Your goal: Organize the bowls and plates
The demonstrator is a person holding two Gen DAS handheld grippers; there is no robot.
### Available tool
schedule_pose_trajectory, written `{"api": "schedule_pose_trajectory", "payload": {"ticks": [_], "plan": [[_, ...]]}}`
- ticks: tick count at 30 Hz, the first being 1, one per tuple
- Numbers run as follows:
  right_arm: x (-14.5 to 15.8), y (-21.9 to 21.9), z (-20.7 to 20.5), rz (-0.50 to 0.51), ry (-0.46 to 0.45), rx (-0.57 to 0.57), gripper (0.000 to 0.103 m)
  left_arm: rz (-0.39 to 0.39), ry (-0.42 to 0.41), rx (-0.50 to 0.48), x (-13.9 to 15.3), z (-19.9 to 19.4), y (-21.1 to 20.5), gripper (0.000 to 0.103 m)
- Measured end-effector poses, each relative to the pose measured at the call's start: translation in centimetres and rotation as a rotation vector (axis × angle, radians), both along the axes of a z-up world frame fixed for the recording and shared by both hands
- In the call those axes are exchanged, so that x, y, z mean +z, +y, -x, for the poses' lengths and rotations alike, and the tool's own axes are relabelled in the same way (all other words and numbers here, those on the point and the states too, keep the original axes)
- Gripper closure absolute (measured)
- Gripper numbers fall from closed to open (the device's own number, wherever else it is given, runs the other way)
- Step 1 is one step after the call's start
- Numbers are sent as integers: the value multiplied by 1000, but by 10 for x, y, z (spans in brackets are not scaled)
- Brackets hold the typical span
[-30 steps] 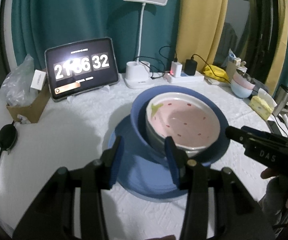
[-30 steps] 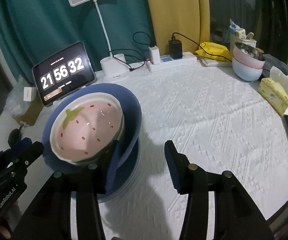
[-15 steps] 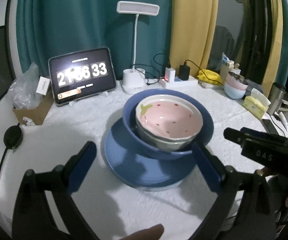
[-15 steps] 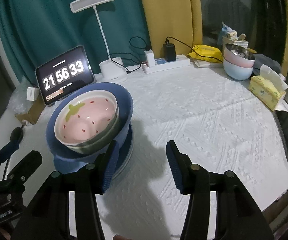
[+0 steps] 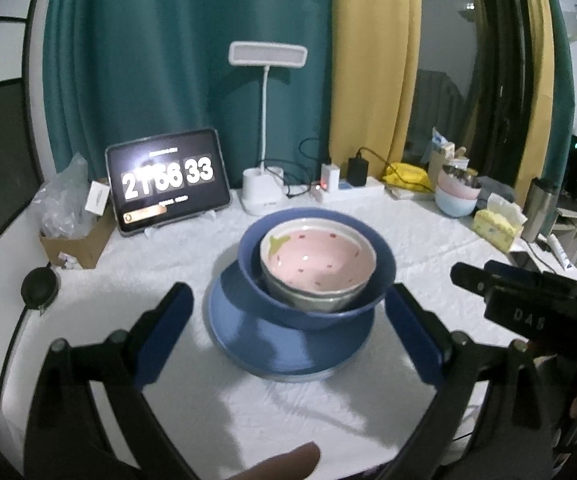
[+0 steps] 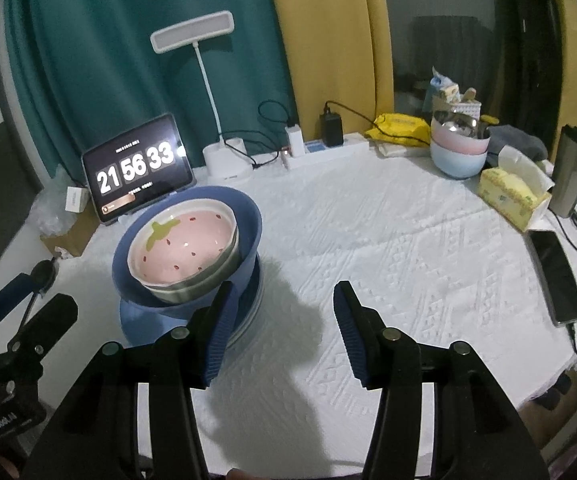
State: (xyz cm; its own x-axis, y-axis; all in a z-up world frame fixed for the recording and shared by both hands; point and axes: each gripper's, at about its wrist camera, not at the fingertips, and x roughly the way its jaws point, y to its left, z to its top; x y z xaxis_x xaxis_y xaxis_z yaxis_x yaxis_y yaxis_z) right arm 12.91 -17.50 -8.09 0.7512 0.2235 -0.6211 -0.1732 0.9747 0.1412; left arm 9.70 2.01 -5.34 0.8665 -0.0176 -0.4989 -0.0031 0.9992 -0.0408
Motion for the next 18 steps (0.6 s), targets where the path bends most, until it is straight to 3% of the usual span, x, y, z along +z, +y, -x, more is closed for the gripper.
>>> {"api": "schedule_pose_trajectory", "payload": {"ticks": [18], "plan": [[46, -10, 43, 12, -126, 6, 49, 17, -94, -18, 41, 38, -12, 6]]}}
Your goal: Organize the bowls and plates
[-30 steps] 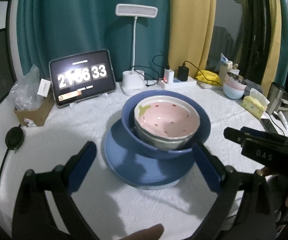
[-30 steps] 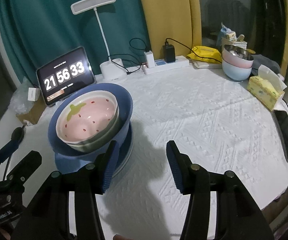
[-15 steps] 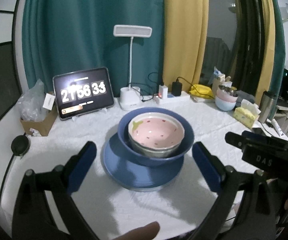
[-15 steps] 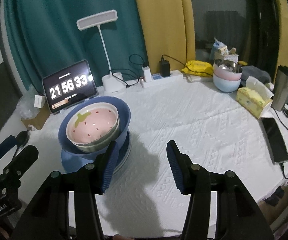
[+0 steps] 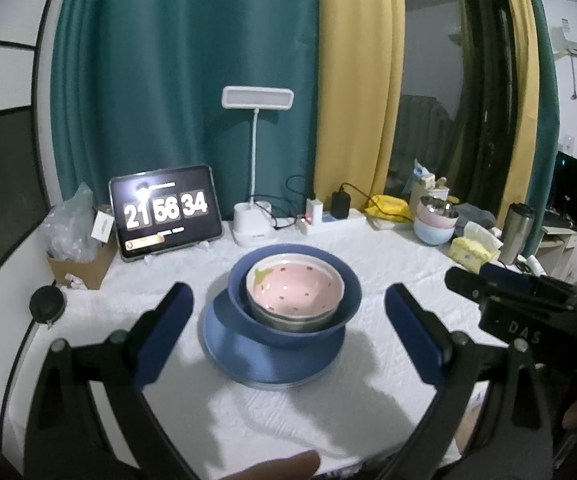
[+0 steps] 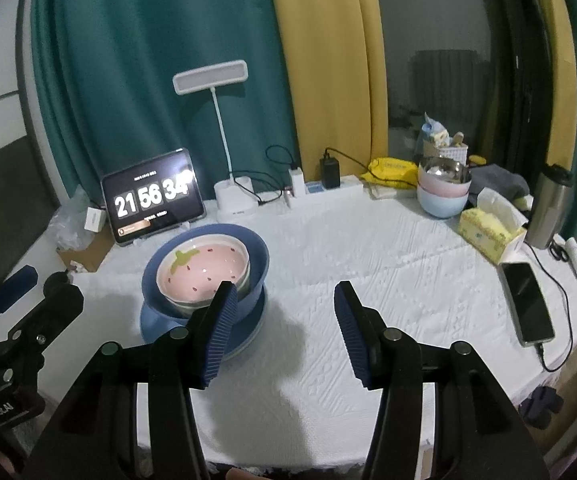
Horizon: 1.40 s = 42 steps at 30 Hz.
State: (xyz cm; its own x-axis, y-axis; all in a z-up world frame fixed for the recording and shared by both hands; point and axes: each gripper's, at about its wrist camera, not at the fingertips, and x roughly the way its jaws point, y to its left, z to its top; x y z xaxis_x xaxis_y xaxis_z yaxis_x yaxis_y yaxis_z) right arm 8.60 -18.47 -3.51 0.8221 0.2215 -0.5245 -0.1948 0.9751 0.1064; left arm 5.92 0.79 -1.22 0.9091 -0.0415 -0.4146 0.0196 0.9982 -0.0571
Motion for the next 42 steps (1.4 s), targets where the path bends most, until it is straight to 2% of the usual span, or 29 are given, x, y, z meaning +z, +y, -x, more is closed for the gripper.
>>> {"api": "schedule_pose_trajectory", "payload": {"ticks": [24, 42], "plan": [[42, -13, 39, -12, -125, -9, 48, -28, -131, 5, 48, 36, -14, 6], [66, -14, 62, -7, -203, -3, 44, -21, -180, 39, 72, 55, -13, 6]]}}
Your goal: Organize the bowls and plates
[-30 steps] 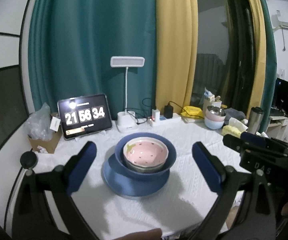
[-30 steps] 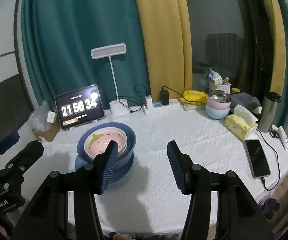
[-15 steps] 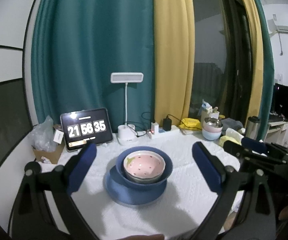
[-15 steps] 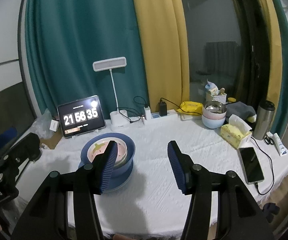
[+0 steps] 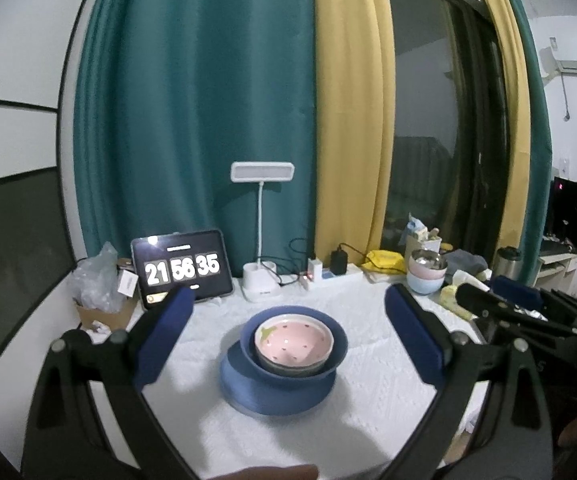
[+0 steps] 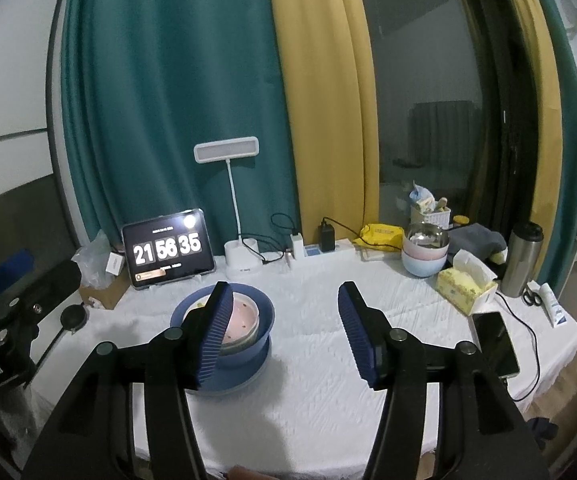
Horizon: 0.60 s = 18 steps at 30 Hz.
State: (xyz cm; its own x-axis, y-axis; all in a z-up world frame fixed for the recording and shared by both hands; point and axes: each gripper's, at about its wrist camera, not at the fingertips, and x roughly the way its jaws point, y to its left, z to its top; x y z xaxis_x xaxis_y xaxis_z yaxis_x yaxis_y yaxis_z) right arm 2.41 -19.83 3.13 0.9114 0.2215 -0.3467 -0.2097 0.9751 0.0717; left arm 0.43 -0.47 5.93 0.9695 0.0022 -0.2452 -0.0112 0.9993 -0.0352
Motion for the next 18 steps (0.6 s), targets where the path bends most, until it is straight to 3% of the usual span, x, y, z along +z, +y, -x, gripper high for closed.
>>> {"api": "schedule_pose_trajectory", "payload": {"ticks": [18], "plan": [[16, -6, 15, -5, -49, -4, 43, 4, -31, 11, 15, 10, 2, 6]]}}
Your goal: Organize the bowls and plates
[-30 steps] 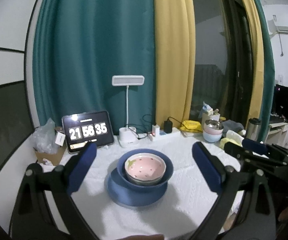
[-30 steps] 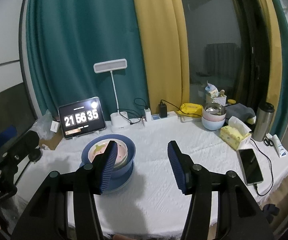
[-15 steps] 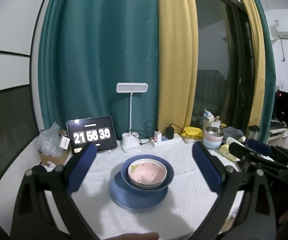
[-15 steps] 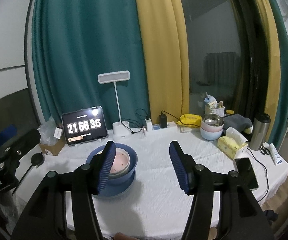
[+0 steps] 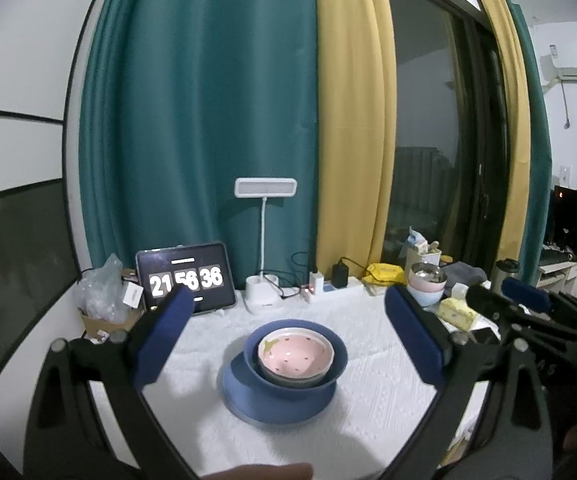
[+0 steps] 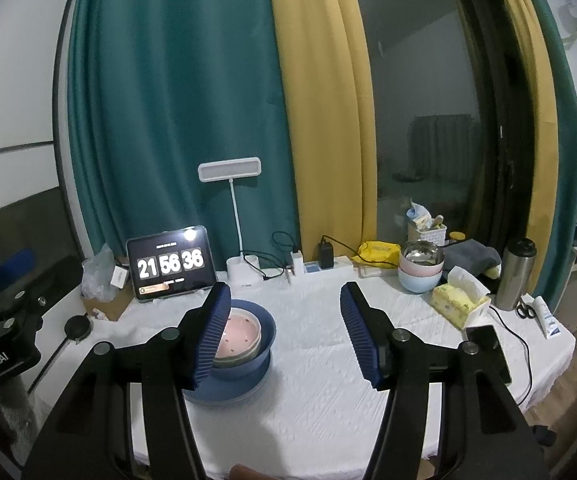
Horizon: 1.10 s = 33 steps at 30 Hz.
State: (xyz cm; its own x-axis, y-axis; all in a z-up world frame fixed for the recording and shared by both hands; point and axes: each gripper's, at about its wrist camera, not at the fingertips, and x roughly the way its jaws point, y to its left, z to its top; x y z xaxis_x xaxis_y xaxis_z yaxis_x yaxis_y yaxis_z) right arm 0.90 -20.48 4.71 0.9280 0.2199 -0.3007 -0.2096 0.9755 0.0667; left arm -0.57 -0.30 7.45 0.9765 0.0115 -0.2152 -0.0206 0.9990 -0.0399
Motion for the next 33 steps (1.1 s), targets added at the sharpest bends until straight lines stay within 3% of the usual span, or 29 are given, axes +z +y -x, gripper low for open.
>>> {"api": "schedule_pose_trajectory", "payload": {"ticks": [33], "plan": [[2, -4, 2, -3, 1, -7, 42, 9, 7, 14, 4, -2, 6, 6]]}}
